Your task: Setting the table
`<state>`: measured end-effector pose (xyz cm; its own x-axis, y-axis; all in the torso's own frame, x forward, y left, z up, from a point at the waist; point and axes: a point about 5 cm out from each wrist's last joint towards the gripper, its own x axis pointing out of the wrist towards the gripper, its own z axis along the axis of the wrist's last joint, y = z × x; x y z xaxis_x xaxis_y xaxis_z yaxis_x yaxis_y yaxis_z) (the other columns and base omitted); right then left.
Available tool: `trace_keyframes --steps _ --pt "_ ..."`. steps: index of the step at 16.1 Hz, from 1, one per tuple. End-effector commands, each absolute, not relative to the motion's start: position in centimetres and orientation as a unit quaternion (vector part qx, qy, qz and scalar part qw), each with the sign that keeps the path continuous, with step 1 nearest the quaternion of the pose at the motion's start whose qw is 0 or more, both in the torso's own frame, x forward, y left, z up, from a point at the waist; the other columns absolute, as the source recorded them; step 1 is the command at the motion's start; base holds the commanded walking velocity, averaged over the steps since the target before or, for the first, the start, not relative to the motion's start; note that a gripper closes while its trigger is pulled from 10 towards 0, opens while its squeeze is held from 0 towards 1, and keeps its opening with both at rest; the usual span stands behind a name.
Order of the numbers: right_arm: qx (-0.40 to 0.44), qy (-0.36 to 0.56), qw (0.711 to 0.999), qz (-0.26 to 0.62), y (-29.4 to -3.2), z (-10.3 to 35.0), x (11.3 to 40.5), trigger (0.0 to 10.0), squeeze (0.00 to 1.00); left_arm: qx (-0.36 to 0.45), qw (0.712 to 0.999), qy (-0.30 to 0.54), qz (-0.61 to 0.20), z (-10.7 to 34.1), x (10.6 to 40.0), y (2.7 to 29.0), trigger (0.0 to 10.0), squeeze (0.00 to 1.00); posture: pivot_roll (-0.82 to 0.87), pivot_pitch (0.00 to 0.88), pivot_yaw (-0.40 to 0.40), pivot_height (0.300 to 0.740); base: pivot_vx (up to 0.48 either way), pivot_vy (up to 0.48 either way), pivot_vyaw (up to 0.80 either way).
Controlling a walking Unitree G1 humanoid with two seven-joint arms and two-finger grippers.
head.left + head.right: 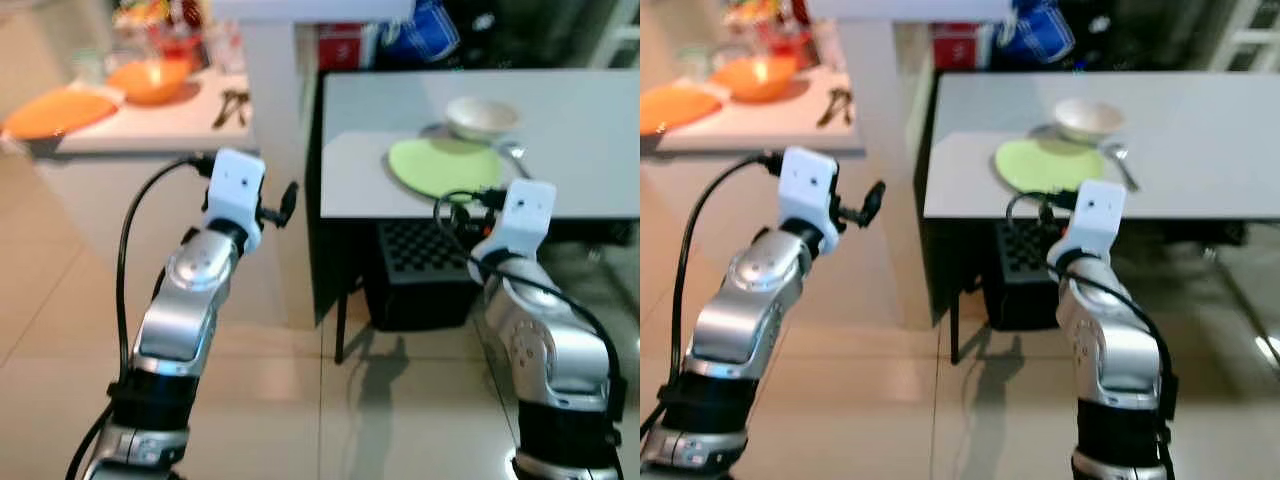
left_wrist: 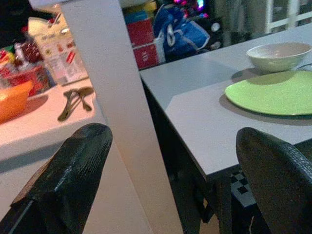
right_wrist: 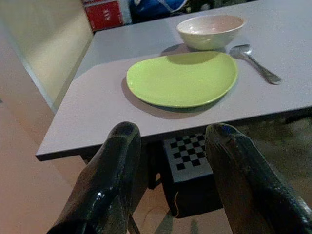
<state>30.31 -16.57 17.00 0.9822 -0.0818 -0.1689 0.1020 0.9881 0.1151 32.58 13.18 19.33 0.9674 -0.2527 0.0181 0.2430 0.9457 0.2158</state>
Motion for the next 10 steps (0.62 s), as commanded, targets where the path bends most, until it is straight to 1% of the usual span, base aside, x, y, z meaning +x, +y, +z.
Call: trace_keyframes --steps 1,5,10 --pt "0.065 0.084 0.994 -0.031 -15.7 17.1 30.4 10.0 0.0 0.116 0.988 -0.02 -0.104 19.4 32.7 14.2 10.0 0.0 -0.02 0.0 0.029 0.74 0.0 0.472 -0.64" --pt "0.065 0.084 0.994 -0.03 -15.7 17.1 30.5 10.0 0.0 0.116 0.988 -0.021 -0.102 19.4 32.6 14.3 10.0 0.0 -0.02 0.0 0.029 0.74 0.0 0.471 -0.63" --pt "0.057 0.073 0.996 0.0 -14.6 17.2 30.7 10.0 0.0 0.119 0.989 -0.022 -0.089 19.4 32.5 15.0 10.0 0.0 0.01 0.0 0.009 0.74 0.0 0.469 0.0"
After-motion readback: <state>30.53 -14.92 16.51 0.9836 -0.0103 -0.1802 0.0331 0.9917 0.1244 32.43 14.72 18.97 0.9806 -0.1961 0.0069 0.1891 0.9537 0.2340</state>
